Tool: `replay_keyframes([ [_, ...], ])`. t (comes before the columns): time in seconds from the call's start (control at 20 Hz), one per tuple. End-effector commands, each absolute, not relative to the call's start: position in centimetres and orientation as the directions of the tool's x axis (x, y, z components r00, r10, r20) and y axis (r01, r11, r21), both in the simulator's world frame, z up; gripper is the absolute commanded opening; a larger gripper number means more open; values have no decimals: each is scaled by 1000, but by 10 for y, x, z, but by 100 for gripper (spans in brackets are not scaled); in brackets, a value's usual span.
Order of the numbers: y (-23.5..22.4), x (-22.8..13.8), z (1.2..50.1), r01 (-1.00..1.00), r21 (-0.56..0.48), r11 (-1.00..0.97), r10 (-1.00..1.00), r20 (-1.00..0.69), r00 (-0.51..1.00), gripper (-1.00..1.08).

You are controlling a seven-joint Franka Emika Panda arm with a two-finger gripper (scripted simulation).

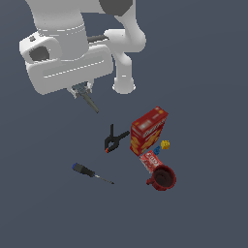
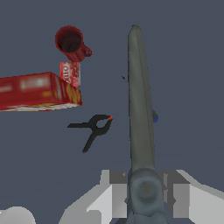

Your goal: Pick up a designated object from a clutter of objects.

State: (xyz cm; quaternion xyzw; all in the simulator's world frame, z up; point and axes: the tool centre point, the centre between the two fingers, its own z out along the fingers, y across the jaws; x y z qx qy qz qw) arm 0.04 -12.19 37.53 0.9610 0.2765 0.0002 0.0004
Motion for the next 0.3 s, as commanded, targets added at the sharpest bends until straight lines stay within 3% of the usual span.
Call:
replay_keyframes([
  [0.0,-120,1,384,531,0,-847,531,0,847,-100],
  [0.25,-118,2,391,531,0,-847,531,0,847,-100],
])
